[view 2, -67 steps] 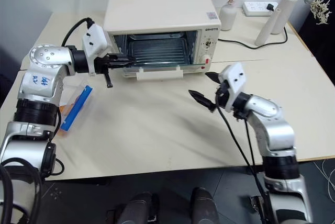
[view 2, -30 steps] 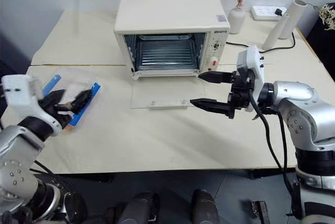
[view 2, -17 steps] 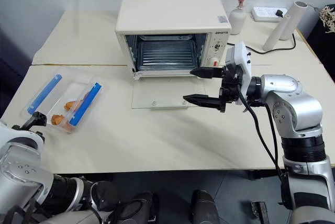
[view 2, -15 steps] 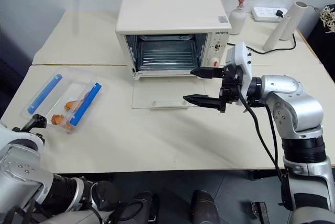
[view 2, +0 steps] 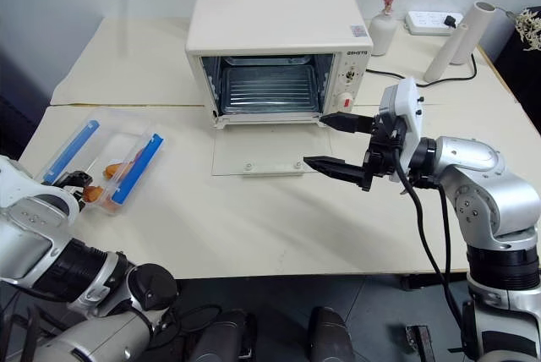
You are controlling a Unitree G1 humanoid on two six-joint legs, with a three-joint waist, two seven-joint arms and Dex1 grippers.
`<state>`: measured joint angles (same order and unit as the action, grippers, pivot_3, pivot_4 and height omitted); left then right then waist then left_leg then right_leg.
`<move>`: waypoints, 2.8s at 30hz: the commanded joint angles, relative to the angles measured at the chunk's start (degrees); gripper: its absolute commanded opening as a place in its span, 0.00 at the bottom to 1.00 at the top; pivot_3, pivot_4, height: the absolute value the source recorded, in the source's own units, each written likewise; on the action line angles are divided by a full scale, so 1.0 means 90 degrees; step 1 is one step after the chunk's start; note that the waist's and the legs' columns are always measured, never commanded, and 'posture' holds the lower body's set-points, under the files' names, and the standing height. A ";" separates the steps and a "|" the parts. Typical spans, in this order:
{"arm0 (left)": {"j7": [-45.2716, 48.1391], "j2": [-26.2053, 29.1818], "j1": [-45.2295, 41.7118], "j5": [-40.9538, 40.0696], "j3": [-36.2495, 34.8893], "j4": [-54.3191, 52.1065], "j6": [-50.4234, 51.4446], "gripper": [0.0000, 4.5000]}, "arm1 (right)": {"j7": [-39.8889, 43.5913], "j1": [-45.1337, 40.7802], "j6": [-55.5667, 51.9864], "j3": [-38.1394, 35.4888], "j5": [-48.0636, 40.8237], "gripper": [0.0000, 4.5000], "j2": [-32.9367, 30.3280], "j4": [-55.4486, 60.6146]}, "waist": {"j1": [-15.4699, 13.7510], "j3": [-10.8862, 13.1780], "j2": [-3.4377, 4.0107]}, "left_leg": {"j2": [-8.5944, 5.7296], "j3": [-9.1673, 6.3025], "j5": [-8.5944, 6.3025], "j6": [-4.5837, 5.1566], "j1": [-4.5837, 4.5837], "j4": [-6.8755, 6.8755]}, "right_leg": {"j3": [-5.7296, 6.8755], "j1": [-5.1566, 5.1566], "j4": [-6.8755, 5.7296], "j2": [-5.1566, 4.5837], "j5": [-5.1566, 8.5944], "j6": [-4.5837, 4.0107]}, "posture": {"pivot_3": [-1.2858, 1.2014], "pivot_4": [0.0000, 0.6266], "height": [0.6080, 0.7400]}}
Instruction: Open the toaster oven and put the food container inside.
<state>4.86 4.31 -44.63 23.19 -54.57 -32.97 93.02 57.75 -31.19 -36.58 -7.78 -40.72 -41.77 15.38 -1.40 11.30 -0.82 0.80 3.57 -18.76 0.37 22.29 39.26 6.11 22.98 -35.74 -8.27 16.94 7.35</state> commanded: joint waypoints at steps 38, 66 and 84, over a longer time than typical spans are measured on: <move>0.1623 0.2364 -0.0796 -0.4747 0.4186 0.2194 -0.0058 0.00 | -0.0905 0.1739 -0.0506 -0.2197 -0.0748 1.00 -0.0884 0.1113 | -0.0007 0.0002 -0.0018 | -0.0009 0.0012 0.0002 0.0003 0.0000 -0.0009 | -0.0008 0.0016 -0.0009 -0.0010 -0.0001 0.0002 | 0.52 0.24 1.00; -0.0070 0.0857 -0.1874 -0.3911 0.4058 0.3224 -0.0754 0.81 | -0.1838 0.2189 -0.0661 -0.2356 -0.1081 1.00 -0.0944 0.1631 | -0.0016 0.0003 -0.0020 | -0.0013 0.0019 0.0005 0.0003 -0.0001 -0.0006 | -0.0010 0.0014 -0.0009 -0.0008 -0.0001 0.0003 | 0.52 0.24 1.00; 0.5235 0.3854 -0.0635 -0.8174 0.2818 0.2424 -0.0857 0.40 | -0.1548 0.1854 -0.1385 -0.2243 -0.2494 0.65 -0.1274 0.2047 | 0.0103 0.0003 -0.0017 | -0.0001 0.0018 0.0005 -0.0003 -0.0007 -0.0015 | -0.0010 0.0024 -0.0014 0.0001 0.0001 -0.0001 | 0.52 0.24 1.00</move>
<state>43.88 35.27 -52.79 -45.52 -32.33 -8.65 86.02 43.27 -14.43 -48.23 -27.21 -59.42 -51.94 30.54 -0.47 11.32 -0.97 0.79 3.74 -18.71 0.35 22.25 39.15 6.01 23.19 -35.86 -8.26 16.95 7.34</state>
